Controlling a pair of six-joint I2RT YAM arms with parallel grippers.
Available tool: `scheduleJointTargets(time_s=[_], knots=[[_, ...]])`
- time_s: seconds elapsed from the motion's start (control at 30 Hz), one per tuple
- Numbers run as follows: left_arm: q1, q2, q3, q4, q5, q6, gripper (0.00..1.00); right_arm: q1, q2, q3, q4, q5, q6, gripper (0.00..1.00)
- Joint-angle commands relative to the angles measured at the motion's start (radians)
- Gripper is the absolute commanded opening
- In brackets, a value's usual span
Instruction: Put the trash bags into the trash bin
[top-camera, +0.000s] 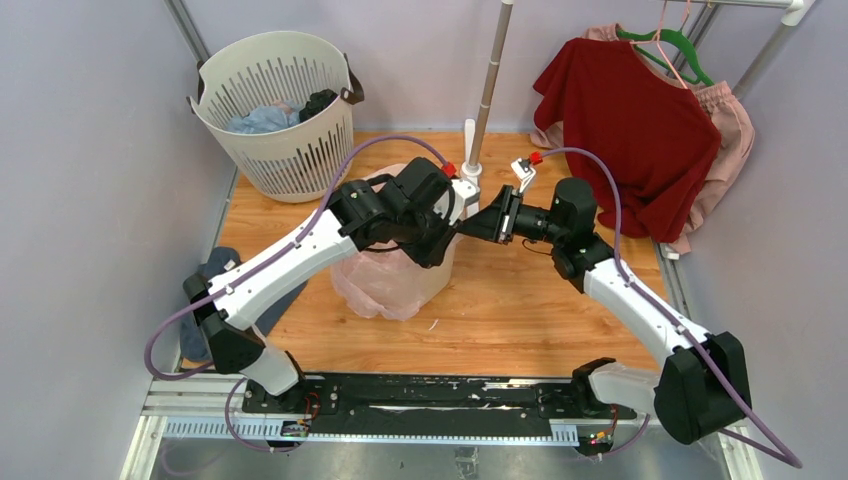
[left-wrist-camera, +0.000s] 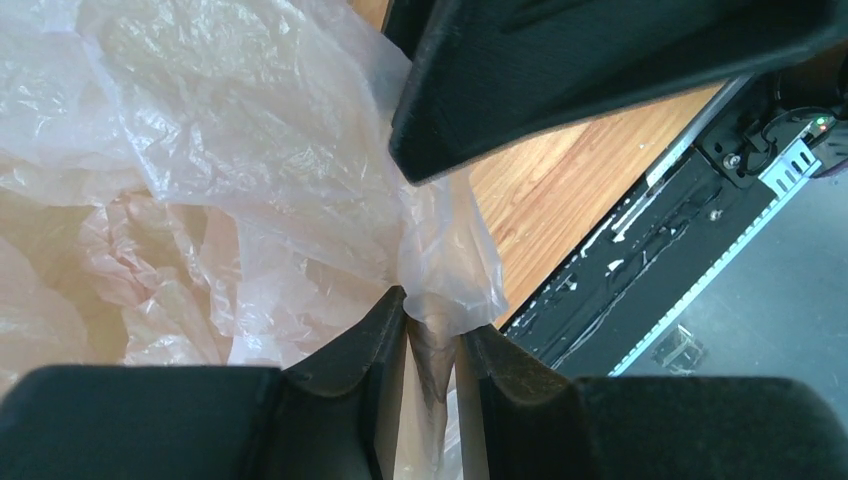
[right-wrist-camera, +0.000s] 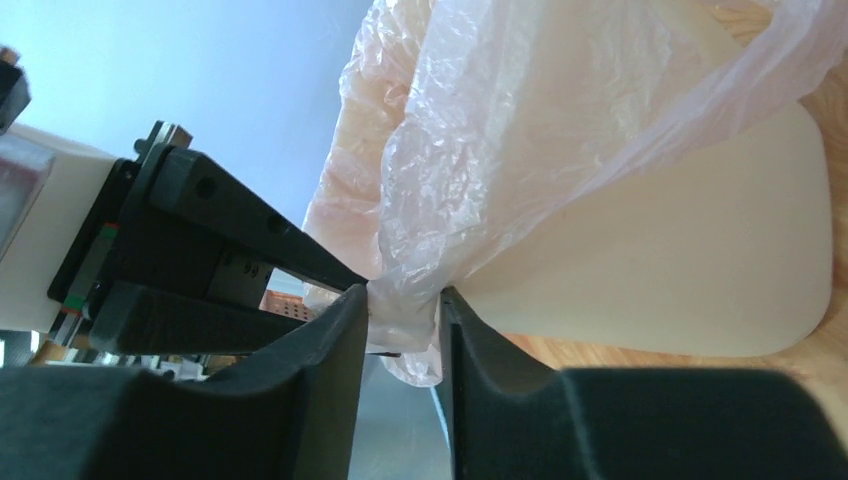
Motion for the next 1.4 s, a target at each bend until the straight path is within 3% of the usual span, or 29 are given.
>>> scheduleJointTargets(time_s=[0.0, 0.17, 0.77, 1.37], knots=[[-0.018, -0.035, 0.023, 0.016, 0.009, -0.010, 0.28, 0.025, 0.011, 0.036, -0.004, 0.022, -0.007, 0.27], [-0.020, -0.045, 0.015, 0.016, 0.003, -0.011, 0.28, 0.027, 0.000, 0.034, -0.021, 0.029, -0.020, 0.00], [-0.020, -0.113, 0.000, 0.016, -0.005, -0.028, 0.32, 0.028, -0.034, -0.056, -0.105, 0.095, -0.100, 0.00], [-0.020, -0.060, -0.033, 0.055, -0.027, -0.020, 0.31, 0.066, 0.115, -0.113, 0.015, 0.110, -0.102, 0.00]])
